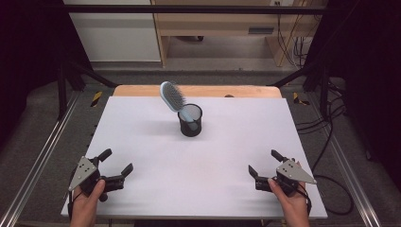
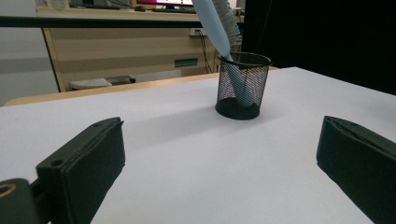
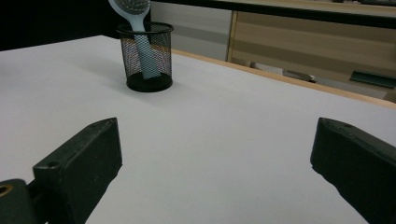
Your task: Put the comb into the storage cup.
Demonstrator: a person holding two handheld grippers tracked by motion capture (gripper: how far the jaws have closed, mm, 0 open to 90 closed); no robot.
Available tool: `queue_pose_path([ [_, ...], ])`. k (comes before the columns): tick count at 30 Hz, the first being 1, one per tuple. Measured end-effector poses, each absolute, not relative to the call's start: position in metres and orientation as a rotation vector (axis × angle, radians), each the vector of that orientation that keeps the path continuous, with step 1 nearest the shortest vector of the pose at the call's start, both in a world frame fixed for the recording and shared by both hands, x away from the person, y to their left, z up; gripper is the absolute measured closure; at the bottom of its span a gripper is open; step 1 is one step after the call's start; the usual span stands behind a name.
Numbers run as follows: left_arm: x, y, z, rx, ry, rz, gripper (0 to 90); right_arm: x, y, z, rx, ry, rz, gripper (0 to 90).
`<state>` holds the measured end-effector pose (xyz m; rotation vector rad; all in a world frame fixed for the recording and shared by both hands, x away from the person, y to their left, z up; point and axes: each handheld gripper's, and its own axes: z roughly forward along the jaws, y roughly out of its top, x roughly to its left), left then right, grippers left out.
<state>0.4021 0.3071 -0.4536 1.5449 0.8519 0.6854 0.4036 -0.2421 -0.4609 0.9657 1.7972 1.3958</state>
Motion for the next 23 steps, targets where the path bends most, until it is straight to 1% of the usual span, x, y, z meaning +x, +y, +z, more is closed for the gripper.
queue_pose_path([
  [5, 0.4, 0.308, -0.454, 1.549, 0.847, 0.678, 1.4, 0.403, -0.245, -0.461, 0.95, 1.801, 1.409, 2.4],
  [9, 0.399, 0.317, -0.456, 1.543, 0.86, 0.69, 1.2, 0.401, -0.249, -0.461, 0.938, 1.805, 1.424, 2.3],
  [15, 0.398, 0.331, -0.453, 1.49, 0.886, 0.704, 1.5, 0.401, -0.254, -0.463, 0.942, 1.812, 1.444, 2.3],
  [23, 0.396, 0.332, -0.45, 1.481, 0.885, 0.718, 1.3, 0.403, -0.257, -0.463, 0.959, 1.8, 1.451, 2.1],
])
